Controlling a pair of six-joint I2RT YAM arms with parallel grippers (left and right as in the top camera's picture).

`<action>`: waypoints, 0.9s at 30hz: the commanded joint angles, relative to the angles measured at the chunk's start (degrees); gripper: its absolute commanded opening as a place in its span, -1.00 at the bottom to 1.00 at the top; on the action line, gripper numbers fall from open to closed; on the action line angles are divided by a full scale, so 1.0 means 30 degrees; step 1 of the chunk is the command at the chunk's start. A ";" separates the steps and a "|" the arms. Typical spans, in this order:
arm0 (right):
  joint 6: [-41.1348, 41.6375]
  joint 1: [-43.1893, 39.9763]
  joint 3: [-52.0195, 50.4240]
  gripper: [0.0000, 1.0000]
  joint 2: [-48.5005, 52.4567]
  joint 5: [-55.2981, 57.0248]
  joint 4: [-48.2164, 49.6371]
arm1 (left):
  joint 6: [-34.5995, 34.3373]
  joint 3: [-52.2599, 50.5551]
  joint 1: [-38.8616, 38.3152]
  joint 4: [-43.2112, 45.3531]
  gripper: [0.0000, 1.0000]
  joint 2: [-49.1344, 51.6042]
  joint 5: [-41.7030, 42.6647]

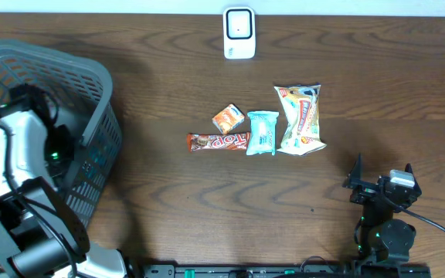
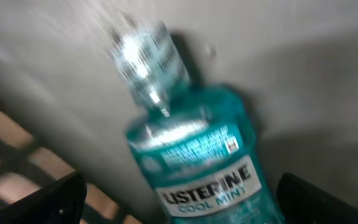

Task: Scan the item barcode
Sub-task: 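Close the left gripper on the Listerine bottle neck and lift it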

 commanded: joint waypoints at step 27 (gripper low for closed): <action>-0.0291 -0.0044 -0.0066 0.98 -0.0080 -0.0022 -0.0015 | -0.0568 -0.3956 -0.1348 0.6419 0.17 0.3009 -0.1464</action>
